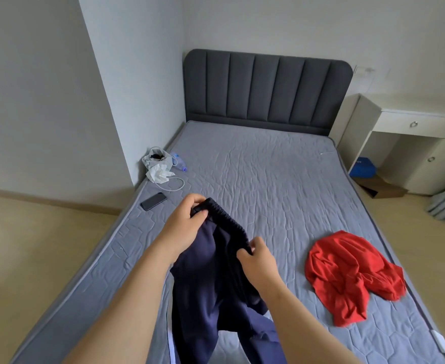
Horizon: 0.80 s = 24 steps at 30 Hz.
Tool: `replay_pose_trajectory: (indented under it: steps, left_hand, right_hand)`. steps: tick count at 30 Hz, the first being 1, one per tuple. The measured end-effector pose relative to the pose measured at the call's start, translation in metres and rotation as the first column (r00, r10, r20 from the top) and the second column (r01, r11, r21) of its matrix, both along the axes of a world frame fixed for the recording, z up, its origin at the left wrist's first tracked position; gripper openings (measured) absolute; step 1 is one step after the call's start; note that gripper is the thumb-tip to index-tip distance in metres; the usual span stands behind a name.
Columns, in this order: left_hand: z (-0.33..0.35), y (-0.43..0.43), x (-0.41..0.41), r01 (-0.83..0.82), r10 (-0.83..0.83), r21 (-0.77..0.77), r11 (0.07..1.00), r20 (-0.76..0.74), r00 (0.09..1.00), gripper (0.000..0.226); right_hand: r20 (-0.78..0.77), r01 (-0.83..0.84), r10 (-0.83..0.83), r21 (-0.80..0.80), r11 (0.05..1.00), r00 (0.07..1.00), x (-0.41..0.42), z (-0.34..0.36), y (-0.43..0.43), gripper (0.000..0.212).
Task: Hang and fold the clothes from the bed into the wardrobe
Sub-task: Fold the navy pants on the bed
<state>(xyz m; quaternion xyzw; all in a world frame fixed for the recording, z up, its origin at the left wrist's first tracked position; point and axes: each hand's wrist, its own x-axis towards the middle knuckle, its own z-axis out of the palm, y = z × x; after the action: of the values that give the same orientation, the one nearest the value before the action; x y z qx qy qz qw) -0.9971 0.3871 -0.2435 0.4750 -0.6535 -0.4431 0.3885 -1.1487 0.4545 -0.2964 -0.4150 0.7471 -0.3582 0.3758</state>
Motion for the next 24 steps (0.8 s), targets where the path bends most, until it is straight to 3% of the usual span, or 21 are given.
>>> replay_pose_trajectory:
  steps: [3,6,10,11,14,17,24]
  left_hand:
    - [-0.001,0.004,0.005,-0.001,-0.009,0.100,0.995,0.093,0.996,0.025]
    - [-0.007,0.015,0.008,0.017,-0.034,0.204,0.979,0.082,0.996,0.030]
    - [-0.012,0.023,0.003,0.029,-0.058,0.190,0.981,0.147,0.988,0.073]
    - [-0.012,0.023,0.001,0.053,-0.081,0.174,0.983,0.160,0.984,0.074]
    - [-0.017,0.023,0.002,0.098,-0.128,0.183,0.978,0.158,0.979,0.057]
    - [-0.021,0.026,0.007,0.008,-0.026,0.152,0.988,0.115,0.993,0.048]
    - [-0.004,0.024,-0.004,-0.199,0.244,0.197,0.960,-0.242,0.939,0.032]
  right_hand:
    - [0.016,0.057,-0.056,-0.081,0.995,0.998,0.000,0.007,-0.001,0.009]
    - [-0.023,0.028,-0.032,-0.171,0.985,0.999,0.000,0.017,-0.002,0.011]
    - [-0.072,-0.079,0.063,-0.248,0.966,0.995,0.004,0.030,-0.002,0.015]
    - [-0.078,-0.116,0.100,-0.253,0.960,0.992,0.006,0.032,-0.002,0.018]
    - [-0.082,-0.213,0.198,-0.265,0.941,0.977,0.012,0.032,0.003,0.030]
    - [-0.041,-0.219,0.217,-0.302,0.928,0.975,0.017,0.030,0.010,0.037]
    - [0.061,-0.041,0.066,-0.346,0.937,0.996,0.011,0.035,0.007,0.015]
